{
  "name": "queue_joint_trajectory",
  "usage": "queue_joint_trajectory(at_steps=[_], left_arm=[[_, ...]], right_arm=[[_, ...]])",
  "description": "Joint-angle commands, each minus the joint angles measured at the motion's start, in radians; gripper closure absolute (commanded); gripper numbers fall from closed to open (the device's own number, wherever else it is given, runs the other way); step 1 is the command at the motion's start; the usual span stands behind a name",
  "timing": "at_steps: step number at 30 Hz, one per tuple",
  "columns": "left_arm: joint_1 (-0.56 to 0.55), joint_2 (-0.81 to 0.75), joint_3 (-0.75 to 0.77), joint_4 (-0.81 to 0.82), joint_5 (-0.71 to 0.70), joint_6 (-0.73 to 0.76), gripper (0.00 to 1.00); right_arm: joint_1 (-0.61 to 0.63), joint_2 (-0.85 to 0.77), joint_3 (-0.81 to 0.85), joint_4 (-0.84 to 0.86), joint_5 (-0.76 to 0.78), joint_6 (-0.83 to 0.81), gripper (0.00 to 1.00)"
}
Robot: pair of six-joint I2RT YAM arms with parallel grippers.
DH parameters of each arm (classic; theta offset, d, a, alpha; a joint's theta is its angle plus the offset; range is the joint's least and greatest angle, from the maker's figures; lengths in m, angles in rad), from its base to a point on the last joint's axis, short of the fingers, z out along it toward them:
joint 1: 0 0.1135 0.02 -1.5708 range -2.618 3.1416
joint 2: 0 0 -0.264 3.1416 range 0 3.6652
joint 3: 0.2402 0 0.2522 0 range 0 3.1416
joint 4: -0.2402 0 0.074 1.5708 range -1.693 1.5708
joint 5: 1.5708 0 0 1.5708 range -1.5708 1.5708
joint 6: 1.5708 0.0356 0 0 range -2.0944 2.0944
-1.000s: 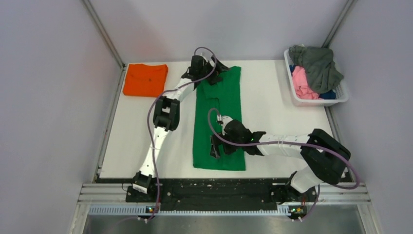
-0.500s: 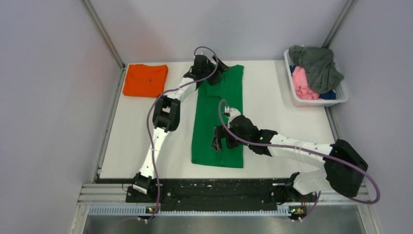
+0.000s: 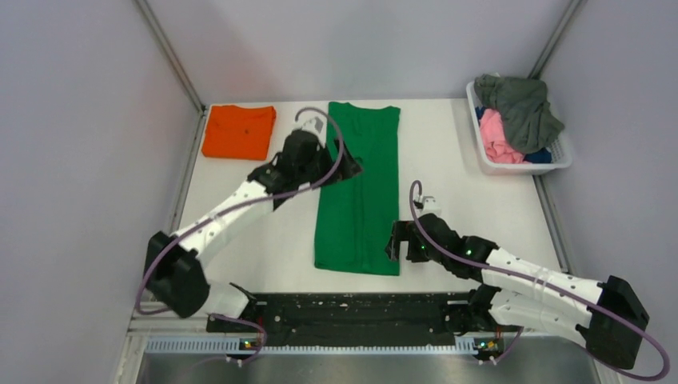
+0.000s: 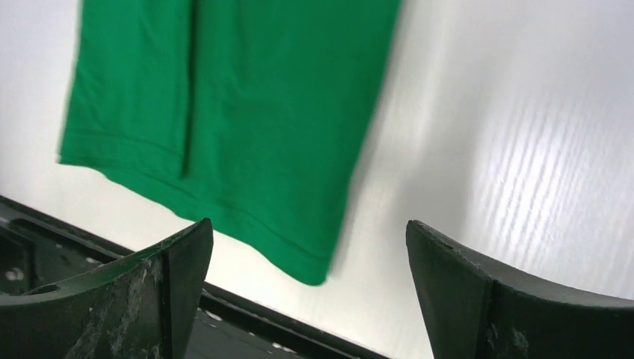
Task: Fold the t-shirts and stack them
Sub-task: Grab the bottom of the folded rectangular tshirt with both arms
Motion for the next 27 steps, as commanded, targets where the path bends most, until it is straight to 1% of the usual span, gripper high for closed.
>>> queue_joint_trajectory(at_steps=[1, 2, 5, 6, 10, 12, 14, 16, 17, 18, 21, 24, 25, 27], left_arm=[[-0.062, -0.177, -0.366, -0.048, -0.108, -0.011, 0.01], [-0.071, -0.234, -0.456, -0.058, -0.109, -0.026, 0.01], [-0.102, -0.319, -0.595, -0.084, -0.086, -0.056, 0.01], [-0.116, -0.335, -0.626, -0.093, -0.07, -0.073, 0.01], [-0.165, -0.392, -0.734, -0.073, -0.041, -0.151, 0.07], [-0.167, -0.402, -0.764, -0.068, -0.073, -0.171, 0.12], [-0.167, -0.389, -0.771, -0.083, -0.102, -0.175, 0.18], [-0.167, -0.364, -0.77, -0.093, -0.109, -0.175, 0.26], [-0.167, -0.348, -0.771, -0.093, -0.134, -0.18, 0.31], [-0.168, -0.333, -0.771, -0.09, -0.143, -0.185, 0.37], [-0.168, -0.288, -0.772, -0.072, -0.123, -0.191, 0.65], [-0.17, -0.278, -0.777, -0.072, -0.08, -0.2, 0.96], [-0.17, -0.283, -0.783, -0.069, -0.073, -0.203, 1.0], [-0.172, -0.302, -0.798, -0.068, -0.069, -0.214, 1.0]], right_arm=[[-0.014, -0.063, -0.048, -0.032, -0.012, 0.029, 0.03], [-0.015, -0.076, -0.052, -0.032, -0.024, 0.022, 0.04], [-0.018, -0.121, -0.082, -0.01, -0.061, 0.015, 0.05], [-0.018, -0.134, -0.094, 0.002, -0.075, 0.013, 0.05], [-0.017, -0.167, -0.143, 0.039, -0.096, 0.048, 0.06], [-0.017, -0.169, -0.171, 0.067, -0.105, 0.082, 0.06], [-0.017, -0.163, -0.199, 0.111, -0.133, 0.096, 0.06], [-0.017, -0.141, -0.211, 0.141, -0.162, 0.096, 0.09], [-0.018, -0.123, -0.211, 0.144, -0.168, 0.094, 0.1], [-0.017, -0.105, -0.209, 0.145, -0.174, 0.093, 0.12], [-0.018, -0.046, -0.209, 0.178, -0.207, 0.091, 0.22], [-0.018, 0.01, -0.229, 0.246, -0.258, 0.094, 0.37], [-0.017, 0.024, -0.236, 0.265, -0.266, 0.103, 0.41], [-0.018, 0.047, -0.25, 0.295, -0.28, 0.117, 0.47]])
